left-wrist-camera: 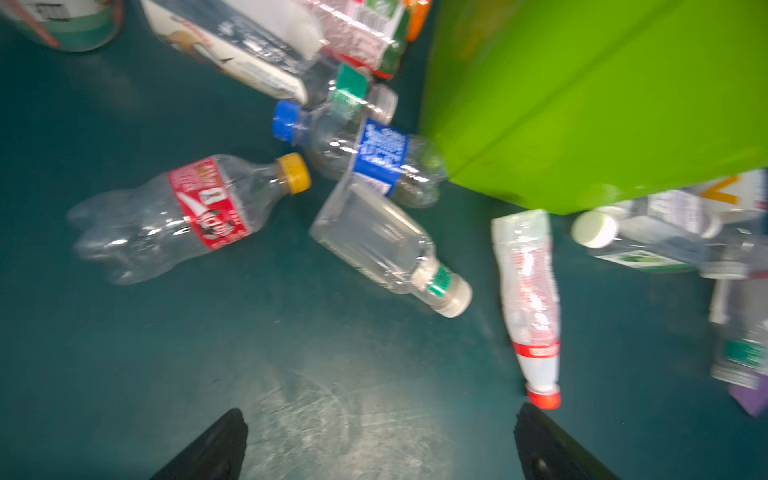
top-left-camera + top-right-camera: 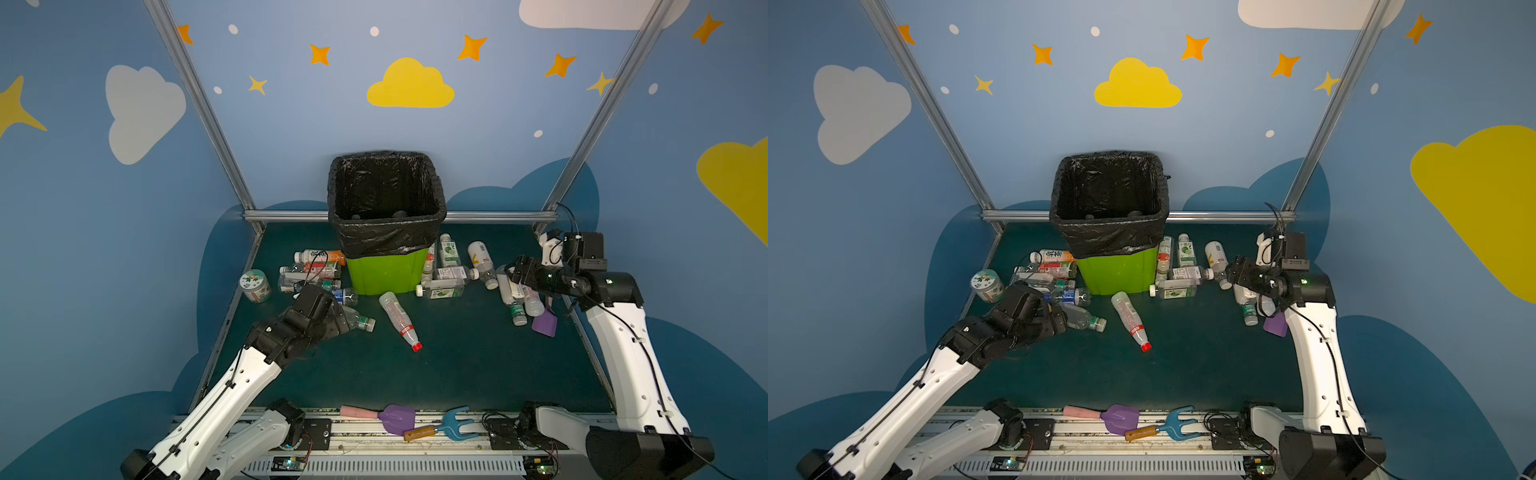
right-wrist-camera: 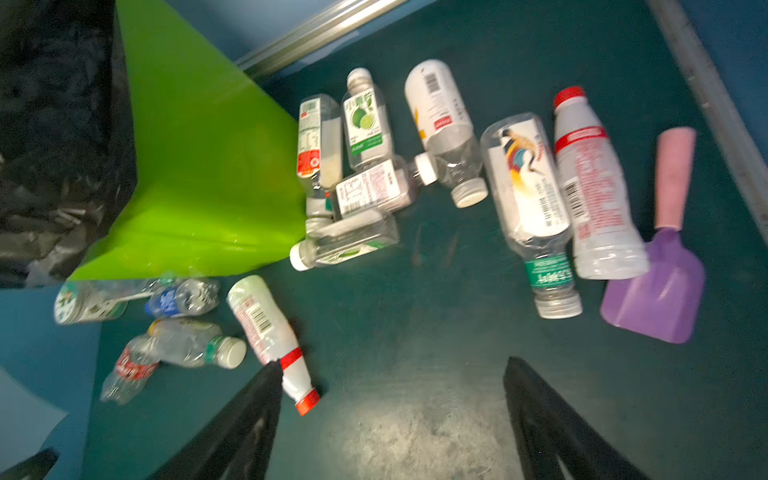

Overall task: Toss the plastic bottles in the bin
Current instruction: 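Lower the right arm back while the left gripper descends onto a yellow-capped bottle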

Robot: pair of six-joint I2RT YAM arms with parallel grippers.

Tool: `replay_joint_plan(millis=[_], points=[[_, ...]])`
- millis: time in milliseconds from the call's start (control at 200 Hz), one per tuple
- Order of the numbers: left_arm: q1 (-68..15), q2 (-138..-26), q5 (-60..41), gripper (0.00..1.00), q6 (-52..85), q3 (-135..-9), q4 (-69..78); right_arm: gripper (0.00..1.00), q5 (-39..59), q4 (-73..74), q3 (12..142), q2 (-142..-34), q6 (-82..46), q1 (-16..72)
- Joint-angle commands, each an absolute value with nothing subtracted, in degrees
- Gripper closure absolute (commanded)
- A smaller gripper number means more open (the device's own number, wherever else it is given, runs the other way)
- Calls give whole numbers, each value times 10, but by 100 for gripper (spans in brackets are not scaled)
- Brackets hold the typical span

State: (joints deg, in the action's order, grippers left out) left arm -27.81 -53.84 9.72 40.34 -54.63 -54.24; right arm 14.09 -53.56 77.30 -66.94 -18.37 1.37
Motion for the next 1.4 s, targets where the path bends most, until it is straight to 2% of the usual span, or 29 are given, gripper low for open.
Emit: replay_joint_plan(millis=[0,230,280,491,616,831,1056,1397], points=[[-251,-558,126,1,406,-553,-602,21,221,-520,751,-657,-191,14],[-157,-595,110,2,331,-551,-596,24,285,-501,729,-663,-194,18],[-128,-607,79,1,294,-554,-573,24,291,-497,725,-658,-194,18],[-42,-720,36,0,184,-619,-569,23,301,-501,707,-631,-182,17],[-18,-789,50,0,75,-646,-565,23,304,-508,703,-619,-172,16],[14,-864,-30,0,-36,-660,-539,22,307,-522,713,-615,-161,12],[30,-881,10,0,-98,-643,-529,22,307,-528,717,-612,-158,7],[48,-898,11,0,-128,-629,-492,22,316,-524,721,-618,-174,6]])
